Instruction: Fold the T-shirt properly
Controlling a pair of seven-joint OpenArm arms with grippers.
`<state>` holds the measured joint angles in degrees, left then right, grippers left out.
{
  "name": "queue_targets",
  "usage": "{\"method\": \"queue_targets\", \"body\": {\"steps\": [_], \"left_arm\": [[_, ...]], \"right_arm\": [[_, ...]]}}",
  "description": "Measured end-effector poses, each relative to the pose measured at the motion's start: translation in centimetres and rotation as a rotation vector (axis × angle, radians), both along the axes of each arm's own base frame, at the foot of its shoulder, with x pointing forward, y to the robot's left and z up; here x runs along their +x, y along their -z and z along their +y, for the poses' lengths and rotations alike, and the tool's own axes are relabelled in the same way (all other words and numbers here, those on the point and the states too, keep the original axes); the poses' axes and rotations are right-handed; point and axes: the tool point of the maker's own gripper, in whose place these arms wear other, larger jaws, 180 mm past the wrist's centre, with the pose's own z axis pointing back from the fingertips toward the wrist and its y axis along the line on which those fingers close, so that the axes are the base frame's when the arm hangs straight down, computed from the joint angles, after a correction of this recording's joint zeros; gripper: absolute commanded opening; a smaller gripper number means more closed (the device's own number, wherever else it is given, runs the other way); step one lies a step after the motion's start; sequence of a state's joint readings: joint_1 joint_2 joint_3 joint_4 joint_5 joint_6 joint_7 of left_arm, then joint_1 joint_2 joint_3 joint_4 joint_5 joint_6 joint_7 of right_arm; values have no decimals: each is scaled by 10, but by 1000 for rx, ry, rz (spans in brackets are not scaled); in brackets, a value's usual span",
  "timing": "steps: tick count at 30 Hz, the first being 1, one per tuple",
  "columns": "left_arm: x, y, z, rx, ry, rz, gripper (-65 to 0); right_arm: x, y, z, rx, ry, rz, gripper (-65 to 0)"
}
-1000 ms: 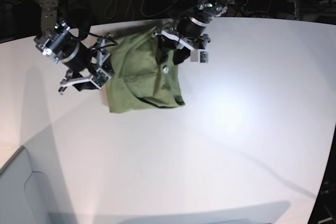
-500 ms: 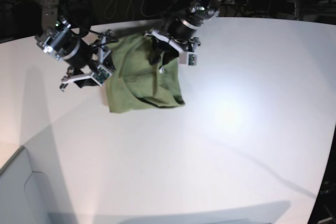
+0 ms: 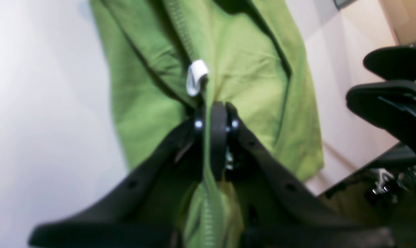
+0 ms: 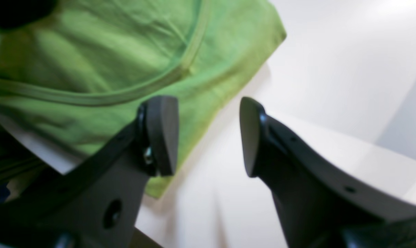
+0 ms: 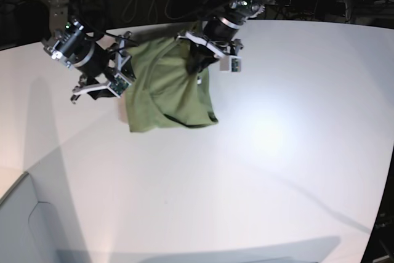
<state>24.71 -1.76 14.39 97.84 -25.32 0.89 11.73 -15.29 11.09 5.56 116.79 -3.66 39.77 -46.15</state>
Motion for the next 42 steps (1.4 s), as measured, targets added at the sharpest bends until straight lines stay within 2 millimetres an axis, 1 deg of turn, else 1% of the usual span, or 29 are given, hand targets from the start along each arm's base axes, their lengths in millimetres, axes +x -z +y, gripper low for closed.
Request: {"method": "queue_targets", "body": {"steps": [2, 4, 8, 10, 12, 15, 17, 18, 20, 25, 29, 36, 38, 40, 42], "left_arm": [[3, 2, 10, 16, -25, 3, -650], [5, 2, 16, 22, -39, 0, -650], [6, 2, 17, 24, -41, 0, -650], [-1, 10, 13, 32, -7, 52, -650], [-7, 16, 9, 36, 20, 95, -576], [-6, 15, 9, 36, 17, 90, -454], [-5, 14, 11, 37, 12, 80, -395], [-4, 13, 11, 37, 9, 74, -381], [-2, 13, 18, 44, -9, 69, -375], [-1, 19, 51, 81, -96, 85, -375], [1, 20, 63, 95, -121, 86, -375], [6, 21, 91, 130, -187, 82, -375], [7, 21, 96, 136, -198, 80, -375], [7, 20, 96, 135, -198, 80, -375], [9, 12, 91, 130, -183, 66, -374]], "right_arm": [[0, 0, 0, -1, 0, 0, -377], [0, 0, 0, 0, 0, 0, -376], [-1, 0, 3, 3, -7, 2, -376], [-1, 0, 2, 2, -7, 2, -376], [-1, 0, 2, 2, -7, 2, -376], [-1, 1, 3, 3, -7, 3, -376], [-3, 2, 2, 2, -7, 8, -376], [-4, 3, 2, 2, -6, 12, -376], [-7, 4, 2, 0, -5, 20, -376], [-7, 5, 2, 1, -5, 20, -376], [-7, 5, 2, 2, -5, 21, -376], [-7, 5, 2, 4, -3, 20, -377], [-7, 5, 3, 7, -4, 21, -378], [-7, 5, 3, 7, -4, 21, -379], [-7, 4, 3, 6, -2, 19, -380]]}}
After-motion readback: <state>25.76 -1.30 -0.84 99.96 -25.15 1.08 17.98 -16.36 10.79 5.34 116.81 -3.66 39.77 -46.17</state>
